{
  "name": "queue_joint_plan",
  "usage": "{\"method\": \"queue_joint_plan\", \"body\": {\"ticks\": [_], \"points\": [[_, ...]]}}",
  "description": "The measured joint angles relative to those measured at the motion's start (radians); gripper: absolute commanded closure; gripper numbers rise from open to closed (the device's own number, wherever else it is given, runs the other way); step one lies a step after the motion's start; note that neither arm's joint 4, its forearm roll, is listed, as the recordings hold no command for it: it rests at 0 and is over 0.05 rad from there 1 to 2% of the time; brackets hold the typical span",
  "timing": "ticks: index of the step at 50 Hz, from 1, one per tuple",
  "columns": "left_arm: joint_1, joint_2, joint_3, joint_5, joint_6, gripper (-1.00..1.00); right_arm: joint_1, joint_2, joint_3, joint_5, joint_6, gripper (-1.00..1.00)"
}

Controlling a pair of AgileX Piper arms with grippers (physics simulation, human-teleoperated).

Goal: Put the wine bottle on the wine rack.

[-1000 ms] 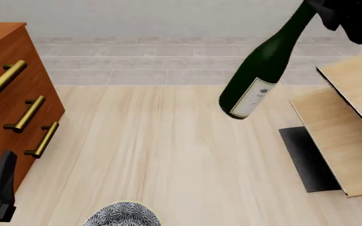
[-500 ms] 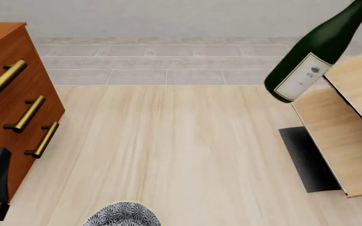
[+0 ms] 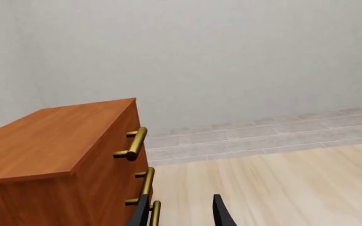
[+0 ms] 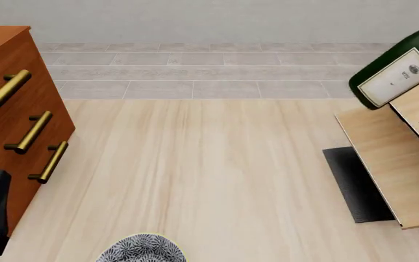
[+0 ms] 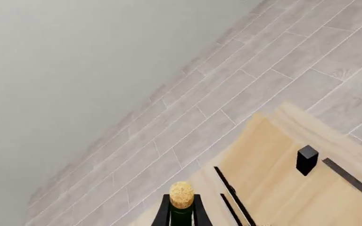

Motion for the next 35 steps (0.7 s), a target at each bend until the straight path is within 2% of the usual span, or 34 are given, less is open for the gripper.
{"method": "queue_joint_plan", "body": {"ticks": [15,35], "points": [[0.003,0.0,0.0,-0.001,0.0,-1.0,-0.105,0.003,-0.037,0.052,0.042,1.0],[-0.003,0.0,0.0,0.001,0.004,-1.0,-0.221,0.006,-0.046,0.072,0.043,1.0]]}}
